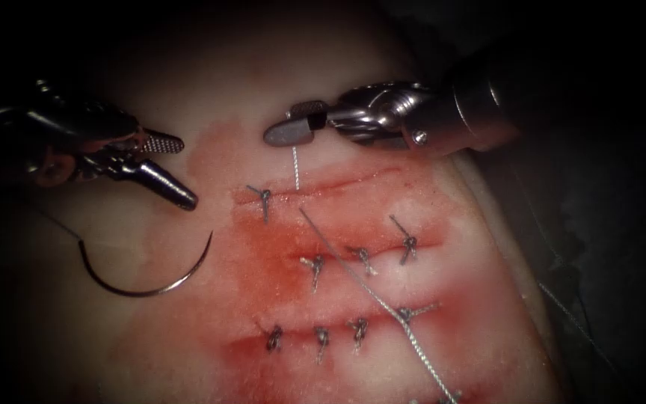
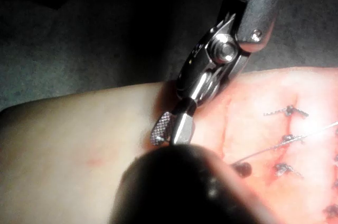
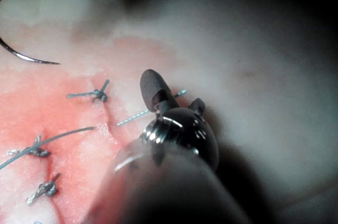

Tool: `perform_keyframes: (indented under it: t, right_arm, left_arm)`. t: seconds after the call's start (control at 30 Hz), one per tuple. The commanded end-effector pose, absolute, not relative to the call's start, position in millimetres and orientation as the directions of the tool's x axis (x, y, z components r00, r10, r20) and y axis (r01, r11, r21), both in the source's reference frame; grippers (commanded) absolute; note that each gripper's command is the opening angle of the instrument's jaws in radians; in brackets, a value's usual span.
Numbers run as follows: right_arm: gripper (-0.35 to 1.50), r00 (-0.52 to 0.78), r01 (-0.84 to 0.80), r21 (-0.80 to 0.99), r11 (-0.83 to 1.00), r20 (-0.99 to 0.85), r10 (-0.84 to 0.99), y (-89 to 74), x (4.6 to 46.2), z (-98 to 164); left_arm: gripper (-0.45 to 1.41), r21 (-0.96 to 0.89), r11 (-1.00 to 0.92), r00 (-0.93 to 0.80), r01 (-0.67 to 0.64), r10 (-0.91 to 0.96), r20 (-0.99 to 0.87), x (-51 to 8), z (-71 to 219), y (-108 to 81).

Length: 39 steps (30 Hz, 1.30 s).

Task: Wound Closure
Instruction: Pull on the short end of the thread using the right gripper to extend the length of the tail

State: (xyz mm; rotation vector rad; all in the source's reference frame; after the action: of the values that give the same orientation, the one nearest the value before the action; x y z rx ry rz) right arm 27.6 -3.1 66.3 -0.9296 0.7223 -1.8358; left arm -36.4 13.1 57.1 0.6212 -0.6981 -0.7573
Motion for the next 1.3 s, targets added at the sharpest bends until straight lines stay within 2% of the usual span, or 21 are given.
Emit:
perform_keyframes:
  t: [0.03,0.13,0.2,0.47,0.83,1.03,1.17,1.27,1.3]
  right_arm:
    - [0.44,-0.283,0.466,-0.793,-0.393,0.287,-0.915,-3.6,28.4,66.4]
    - [-0.16,-0.283,0.466,-0.795,-0.388,0.282,-0.917,-3.9,28.5,66.1]
    - [-0.35,-0.285,0.467,-0.794,-0.389,0.281,-0.916,-4.0,28.5,66.1]
    - [-0.35,-0.346,0.552,-0.731,-0.400,0.235,-0.908,-3.1,28.4,66.4]
    - [-0.35,-0.265,0.582,-0.721,-0.376,0.269,-0.926,0.9,28.1,65.3]
    - [-0.35,-0.264,0.573,-0.721,-0.389,0.287,-0.921,1.5,28.0,64.9]
    - [-0.35,-0.255,0.571,-0.723,-0.390,0.295,-0.921,2.2,28.0,64.2]
    - [-0.35,-0.247,0.568,-0.727,-0.386,0.296,-0.923,2.3,28.1,63.9]
    - [-0.35,-0.243,0.570,-0.727,-0.384,0.297,-0.923,2.5,28.1,63.9]
  left_arm:
    - [0.88,0.715,0.578,0.530,0.394,-0.778,0.337,-36.9,57.4,13.8]
    - [0.88,0.715,0.578,0.529,0.394,-0.779,0.337,-36.9,57.4,13.8]
    - [0.88,0.715,0.578,0.529,0.394,-0.779,0.337,-36.9,57.4,13.8]
    - [0.88,0.714,0.577,0.528,0.396,-0.780,0.336,-36.9,57.4,13.8]
    - [0.81,0.716,0.569,0.523,0.404,-0.786,0.330,-37.1,57.3,14.0]
    - [0.79,0.712,0.577,0.527,0.399,-0.780,0.337,-37.2,57.2,13.9]
    - [0.71,0.712,0.583,0.532,0.392,-0.775,0.341,-37.5,57.0,13.5]
    - [0.69,0.668,0.672,0.578,0.319,-0.697,0.425,-38.0,56.6,13.0]
    - [0.69,0.642,0.728,0.610,0.242,-0.629,0.483,-38.7,56.2,12.7]
